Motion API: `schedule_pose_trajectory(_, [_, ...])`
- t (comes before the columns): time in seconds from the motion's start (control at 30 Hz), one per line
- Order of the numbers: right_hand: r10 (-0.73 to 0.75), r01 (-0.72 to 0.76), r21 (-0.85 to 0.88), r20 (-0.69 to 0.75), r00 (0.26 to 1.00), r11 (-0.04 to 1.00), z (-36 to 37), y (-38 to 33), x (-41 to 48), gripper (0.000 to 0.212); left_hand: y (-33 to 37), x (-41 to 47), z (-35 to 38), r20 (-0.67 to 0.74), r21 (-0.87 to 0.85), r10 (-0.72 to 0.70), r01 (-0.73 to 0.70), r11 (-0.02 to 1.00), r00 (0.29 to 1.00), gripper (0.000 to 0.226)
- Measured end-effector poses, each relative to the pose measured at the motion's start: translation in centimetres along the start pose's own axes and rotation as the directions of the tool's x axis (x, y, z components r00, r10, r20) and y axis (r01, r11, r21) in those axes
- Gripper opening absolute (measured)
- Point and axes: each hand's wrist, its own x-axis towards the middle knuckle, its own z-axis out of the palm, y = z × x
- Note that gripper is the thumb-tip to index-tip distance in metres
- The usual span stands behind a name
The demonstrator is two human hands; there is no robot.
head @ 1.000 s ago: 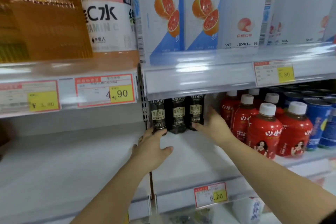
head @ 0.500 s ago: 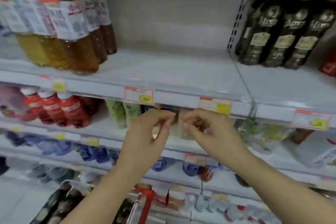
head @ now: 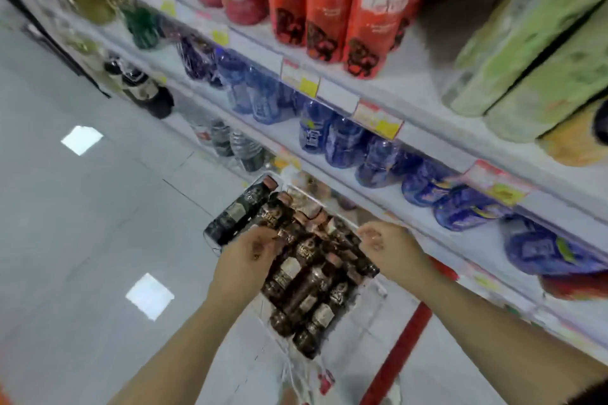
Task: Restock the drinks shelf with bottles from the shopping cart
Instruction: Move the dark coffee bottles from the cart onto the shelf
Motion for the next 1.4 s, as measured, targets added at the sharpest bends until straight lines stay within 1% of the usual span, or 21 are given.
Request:
schedule_pose_trajectory(0.1, [0.084,-0.08,-0.092,0.042,0.996,0.993,3.8,1.2,3.4,0.043,-4.1,2.0,0.0,-0.006,0.036,-0.076,0.076,0.996,0.997,0.025])
schedule_pose_trajectory(0.2, [0.146,-0.133,-0.17,0.064,0.987,0.976,6.3,1.8,6.3,0.056,-7.1,4.5,0.6,-0.04,0.09,-0.085,0.088,0.992,0.996,0.029])
schedule_pose_trajectory(0.3, [0.143,-0.139,-0.242,-0.002,0.99,0.96,8.1,2.1,8.1,0.068,-9.2,7.1,0.9,-0.11,0.142,-0.083,0.098,0.985,0.991,0.035])
schedule_pose_trajectory(0.37, [0.15,-0.158,-0.295,-0.05,0.988,0.942,8.8,2.2,8.8,0.071,-10.3,8.8,0.7,-0.157,0.155,-0.075,0.099,0.983,0.985,0.041])
schedule_pose_trajectory(0.43, [0.153,-0.176,-0.37,-0.091,0.984,0.912,9.4,2.3,9.3,0.072,-11.1,10.5,0.6,-0.155,0.184,-0.072,0.101,0.978,0.985,0.045])
schedule_pose_trajectory(0.53, [0.131,-0.18,-0.437,-0.14,0.981,0.881,10.0,2.4,9.7,0.072,-11.7,12.7,0.8,-0.098,0.281,-0.078,0.103,0.954,0.992,0.05])
schedule_pose_trajectory(0.6, [0.12,-0.183,-0.431,-0.168,0.978,0.884,10.1,2.6,9.8,0.073,-11.8,13.9,1.2,-0.074,0.365,-0.083,0.105,0.925,0.994,0.052])
schedule_pose_trajectory(0.7, [0.115,-0.183,-0.379,-0.195,0.974,0.907,9.9,2.9,9.8,0.073,-11.9,15.2,1.6,-0.09,0.466,-0.104,0.134,0.875,0.991,0.055])
schedule_pose_trajectory(0.8, [0.091,-0.147,-0.34,-0.176,0.98,0.929,9.9,3.3,9.4,0.075,-11.9,16.0,1.7,-0.089,0.567,-0.139,0.165,0.807,0.986,0.059])
schedule_pose_trajectory(0.9, [0.065,-0.105,-0.277,-0.149,0.987,0.955,10.0,3.6,8.7,0.077,-12.1,16.8,1.6,-0.078,0.633,-0.124,0.145,0.761,0.989,0.056])
schedule_pose_trajectory(0.93, [0.062,-0.096,-0.236,-0.146,0.987,0.967,9.9,3.7,8.4,0.077,-12.2,17.0,1.6,-0.073,0.626,-0.125,0.143,0.766,0.989,0.055])
schedule_pose_trajectory(1.07, [0.056,-0.065,-0.055,-0.153,0.987,0.996,8.9,4.0,7.6,0.076,-11.7,16.9,1.4,-0.062,0.517,-0.157,0.166,0.839,0.986,0.052])
schedule_pose_trajectory(1.17, [0.036,-0.031,0.036,-0.13,0.991,0.999,7.3,3.8,6.6,0.074,-10.4,16.1,0.7,-0.113,0.493,-0.127,0.167,0.854,0.985,0.046])
schedule_pose_trajectory(1.23, [0.017,-0.007,0.079,-0.125,0.992,0.997,6.5,3.5,6.1,0.072,-9.2,15.4,0.1,-0.159,0.44,-0.1,0.161,0.884,0.982,0.046])
schedule_pose_trajectory(1.3, [0.003,0.012,0.107,-0.142,0.99,0.994,5.2,3.0,5.3,0.068,-7.5,13.8,-0.5,-0.182,0.362,-0.075,0.137,0.922,0.98,0.048])
schedule_pose_trajectory(1.4, [0.011,0.013,0.147,-0.16,0.987,0.989,3.2,1.9,3.8,0.065,-4.6,10.5,-1.1,-0.126,0.182,-0.088,0.11,0.977,0.988,0.05])
